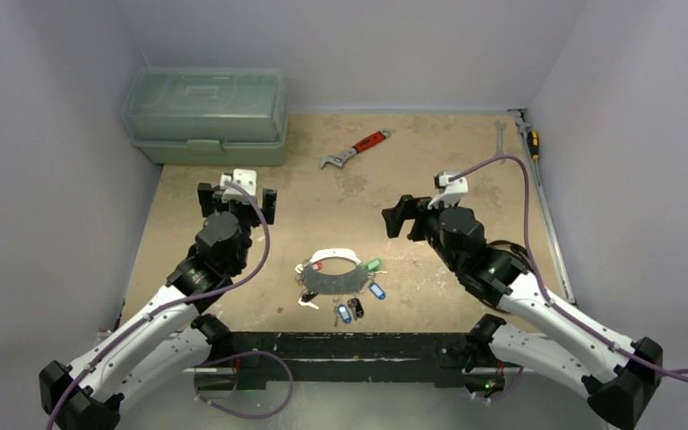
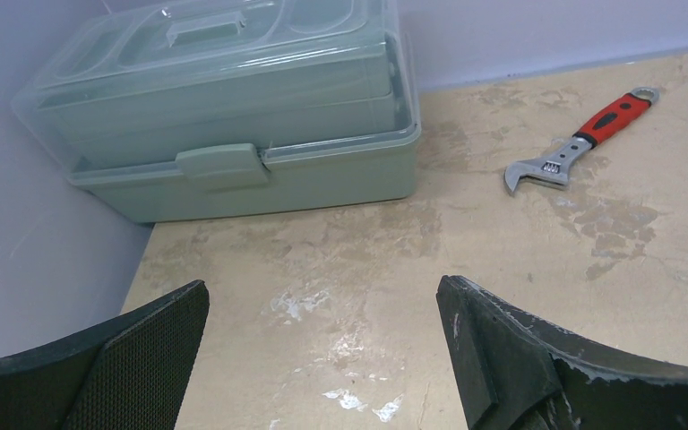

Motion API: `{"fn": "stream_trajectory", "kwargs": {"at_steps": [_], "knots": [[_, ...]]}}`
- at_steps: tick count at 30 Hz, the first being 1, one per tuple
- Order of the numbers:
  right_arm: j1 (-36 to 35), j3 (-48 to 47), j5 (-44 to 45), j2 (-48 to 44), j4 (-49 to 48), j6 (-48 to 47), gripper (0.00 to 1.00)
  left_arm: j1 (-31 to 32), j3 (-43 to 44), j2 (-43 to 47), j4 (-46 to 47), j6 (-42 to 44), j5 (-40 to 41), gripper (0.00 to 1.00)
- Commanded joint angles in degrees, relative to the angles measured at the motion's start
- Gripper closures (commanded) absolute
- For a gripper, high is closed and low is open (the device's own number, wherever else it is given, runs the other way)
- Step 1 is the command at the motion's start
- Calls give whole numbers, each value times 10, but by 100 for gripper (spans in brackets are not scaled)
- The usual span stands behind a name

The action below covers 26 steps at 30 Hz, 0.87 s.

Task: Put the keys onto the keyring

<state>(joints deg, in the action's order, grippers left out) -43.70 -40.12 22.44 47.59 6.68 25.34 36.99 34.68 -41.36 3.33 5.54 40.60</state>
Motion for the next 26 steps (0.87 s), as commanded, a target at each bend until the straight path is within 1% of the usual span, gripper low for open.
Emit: {"fn": "stream_trajectory", "kwargs": {"at_steps": [1, 4, 9, 16, 21, 26], "knots": [[1, 11, -32, -11, 6, 72, 1, -8, 29, -16, 6, -7, -11, 1], [1, 21, -40, -21, -2, 74, 1, -12, 30, -19, 3, -9, -12, 1], [2, 44, -63, -36, -44, 56, 1, -16, 28, -22, 7, -9, -19, 1], [1, 42, -84, -20, -50, 44, 1, -20, 29, -21, 7, -10, -23, 1], [1, 52, -108, -20, -85, 38, 1, -22, 29, -20, 7, -10, -25, 1], [1, 34, -103, -2, -69, 40, 1, -22, 29, -19, 7, -10, -26, 1]]}}
